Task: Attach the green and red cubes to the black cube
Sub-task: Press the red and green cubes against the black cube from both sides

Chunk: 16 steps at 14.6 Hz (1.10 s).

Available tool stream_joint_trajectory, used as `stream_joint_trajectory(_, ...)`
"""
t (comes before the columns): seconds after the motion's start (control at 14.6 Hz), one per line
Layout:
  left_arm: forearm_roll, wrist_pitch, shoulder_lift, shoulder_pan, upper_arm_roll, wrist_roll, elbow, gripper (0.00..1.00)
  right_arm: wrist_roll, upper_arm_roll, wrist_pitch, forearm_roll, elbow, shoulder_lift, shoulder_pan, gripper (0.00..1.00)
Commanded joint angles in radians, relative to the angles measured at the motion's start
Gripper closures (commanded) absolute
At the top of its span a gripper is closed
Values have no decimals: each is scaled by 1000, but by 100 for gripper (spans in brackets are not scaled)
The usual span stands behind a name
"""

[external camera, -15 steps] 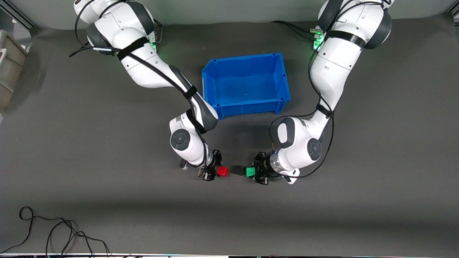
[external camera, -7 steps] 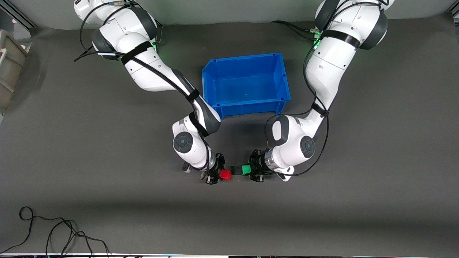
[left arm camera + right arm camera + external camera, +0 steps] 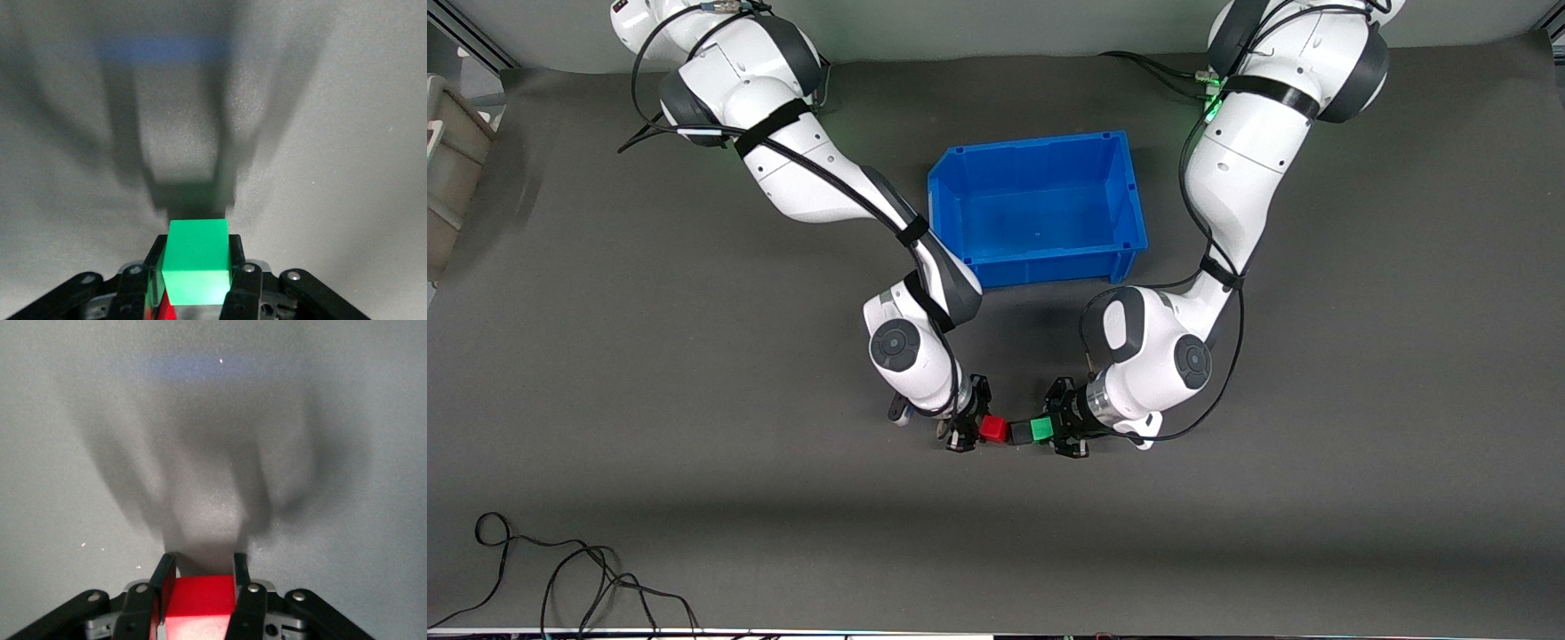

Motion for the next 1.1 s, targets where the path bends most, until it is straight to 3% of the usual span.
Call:
stream_joint_trajectory(0.0,15,11,10,-30,17,-37,22,78,43,-7,-19,-23,35,27,16,100)
stream_joint_trajectory(0.14,35,9,10,-30,17,-35,22,76,45,-7,-19,-23,37,30,16,100)
stream_joint_trajectory(0.21,46,9,10,-30,17,-34,22,70,45,-7,-19,-23,37,30,16,100)
stream_joint_trajectory(0.27,58,9,10,-30,17,-26,22,35,48,-5,-19,-22,37,30,14,100)
stream_joint_trajectory(0.41,92,8,9,-27,15,-28,22,0,52,-5,-12,-22,38,31,14,100)
stream_joint_trajectory(0.69,129,-41,-17,2,22,-19,22,0,51,-5,-9,-22,41,44,11,100)
stream_joint_trajectory(0.89,181,-174,-60,82,22,1,20,0,51,-5,-9,-22,43,44,5,98)
stream_joint_trajectory(1.03,189,-263,-100,140,22,79,19,0,34,-7,-9,-22,43,44,2,45)
